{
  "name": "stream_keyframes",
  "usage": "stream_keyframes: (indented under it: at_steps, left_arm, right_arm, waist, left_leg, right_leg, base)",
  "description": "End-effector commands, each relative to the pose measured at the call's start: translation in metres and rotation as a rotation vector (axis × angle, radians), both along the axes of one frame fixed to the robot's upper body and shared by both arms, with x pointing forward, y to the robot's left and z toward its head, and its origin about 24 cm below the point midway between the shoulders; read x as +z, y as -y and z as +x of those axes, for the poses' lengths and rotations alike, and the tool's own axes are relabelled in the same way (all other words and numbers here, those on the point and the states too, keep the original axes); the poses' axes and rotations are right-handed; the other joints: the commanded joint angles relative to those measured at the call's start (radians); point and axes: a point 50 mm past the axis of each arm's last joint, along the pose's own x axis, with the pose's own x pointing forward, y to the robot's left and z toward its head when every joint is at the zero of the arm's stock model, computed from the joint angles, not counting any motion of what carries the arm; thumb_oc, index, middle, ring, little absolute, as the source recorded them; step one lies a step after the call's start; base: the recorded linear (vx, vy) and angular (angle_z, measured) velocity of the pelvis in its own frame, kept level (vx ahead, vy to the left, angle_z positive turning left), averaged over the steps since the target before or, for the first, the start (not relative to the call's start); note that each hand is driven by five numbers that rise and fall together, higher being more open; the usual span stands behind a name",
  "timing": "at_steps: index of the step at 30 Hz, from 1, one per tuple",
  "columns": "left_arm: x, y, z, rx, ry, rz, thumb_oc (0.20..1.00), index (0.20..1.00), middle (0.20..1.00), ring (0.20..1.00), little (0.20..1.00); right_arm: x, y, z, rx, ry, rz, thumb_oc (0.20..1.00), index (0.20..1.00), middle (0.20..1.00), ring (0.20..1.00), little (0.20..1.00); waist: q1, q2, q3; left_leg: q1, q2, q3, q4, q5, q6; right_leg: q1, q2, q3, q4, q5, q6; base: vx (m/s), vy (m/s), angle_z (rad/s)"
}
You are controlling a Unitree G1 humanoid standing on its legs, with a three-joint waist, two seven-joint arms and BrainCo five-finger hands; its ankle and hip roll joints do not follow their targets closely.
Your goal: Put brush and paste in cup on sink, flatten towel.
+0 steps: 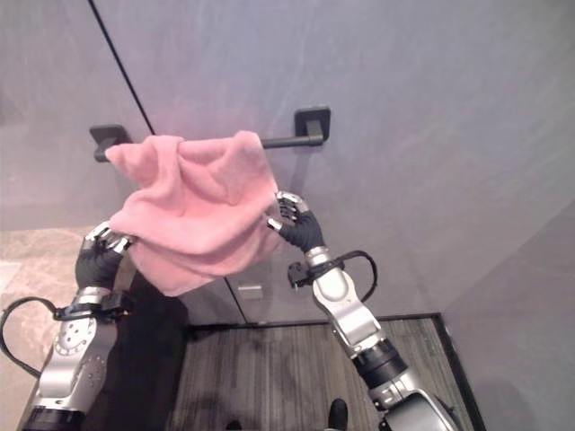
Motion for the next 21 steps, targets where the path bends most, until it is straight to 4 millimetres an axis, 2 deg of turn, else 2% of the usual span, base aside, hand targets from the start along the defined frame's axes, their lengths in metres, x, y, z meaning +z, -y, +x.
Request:
stream_keyframes:
  at_steps: [1, 9, 14, 15, 18, 21]
  left_arm:
    - [0.023, -0.013, 0.011, 0.021, 0.087, 0.087, 1.000, 1.000, 1.000, 1.000, 1.000]
    - [0.020, -0.023, 0.015, 0.014, 0.053, 0.082, 1.000, 1.000, 1.000, 1.000, 1.000]
    - [0.033, -0.038, 0.021, 0.033, 0.064, 0.137, 1.000, 1.000, 1.000, 1.000, 1.000]
    - [0.040, -0.039, 0.024, 0.027, 0.083, 0.149, 1.000, 1.000, 1.000, 1.000, 1.000]
    - [0.049, -0.036, 0.027, -0.004, 0.119, 0.151, 1.000, 1.000, 1.000, 1.000, 1.000]
    - [0.062, -0.024, 0.033, -0.088, 0.173, 0.130, 1.000, 1.000, 1.000, 1.000, 1.000]
  right_arm:
    - [0.026, 0.002, 0.010, -0.003, 0.113, 0.013, 1.000, 1.000, 1.000, 1.000, 1.000]
    - [0.023, 0.001, 0.021, 0.049, 0.037, 0.040, 1.000, 1.000, 1.000, 1.000, 1.000]
    - [0.040, 0.004, 0.033, 0.053, 0.055, 0.037, 1.000, 1.000, 1.000, 1.000, 1.000]
    - [0.050, 0.006, 0.035, 0.051, 0.087, 0.037, 1.000, 1.000, 1.000, 1.000, 1.000]
    - [0.057, 0.005, 0.035, 0.071, 0.101, 0.076, 1.000, 1.000, 1.000, 1.000, 1.000]
    - [0.065, -0.007, 0.032, 0.200, 0.068, 0.241, 1.000, 1.000, 1.000, 1.000, 1.000]
  waist:
    - [0.001, 0.004, 0.006]
    - [0.007, -0.001, 0.005]
    - [0.015, -0.006, 0.009]
    - [0.017, -0.010, 0.012]
    - [0.018, -0.014, 0.015]
    - [0.020, -0.023, 0.021]
  left_leg:
    - [0.021, -0.032, -0.063, 0.015, -0.104, 0.092]
    - [0.025, -0.031, -0.054, 0.015, -0.105, 0.091]
    - [0.020, -0.034, -0.051, 0.015, -0.103, 0.090]
    - [0.013, -0.034, -0.054, 0.015, -0.102, 0.089]
    - [0.008, -0.035, -0.059, 0.015, -0.099, 0.089]
    - [0.001, -0.036, -0.065, 0.015, -0.096, 0.087]
  right_leg:
    - [0.112, -0.028, -0.049, 0.006, -0.121, 0.039]
    - [0.106, -0.027, -0.039, 0.006, -0.116, 0.043]
    - [0.098, -0.027, -0.036, 0.006, -0.109, 0.046]
    - [0.096, -0.027, -0.041, 0.006, -0.108, 0.047]
    - [0.096, -0.026, -0.048, 0.006, -0.108, 0.048]
    - [0.096, -0.025, -0.055, 0.006, -0.111, 0.047]
  base:
    - [-0.01, -0.012, -0.06]
    - [0.00, -0.001, 0.00]
    - [0.00, 0.000, 0.00]
    - [0.00, 0.000, 0.00]
    - [0.01, 0.002, 0.00]
    - [0.02, -0.004, 0.03]
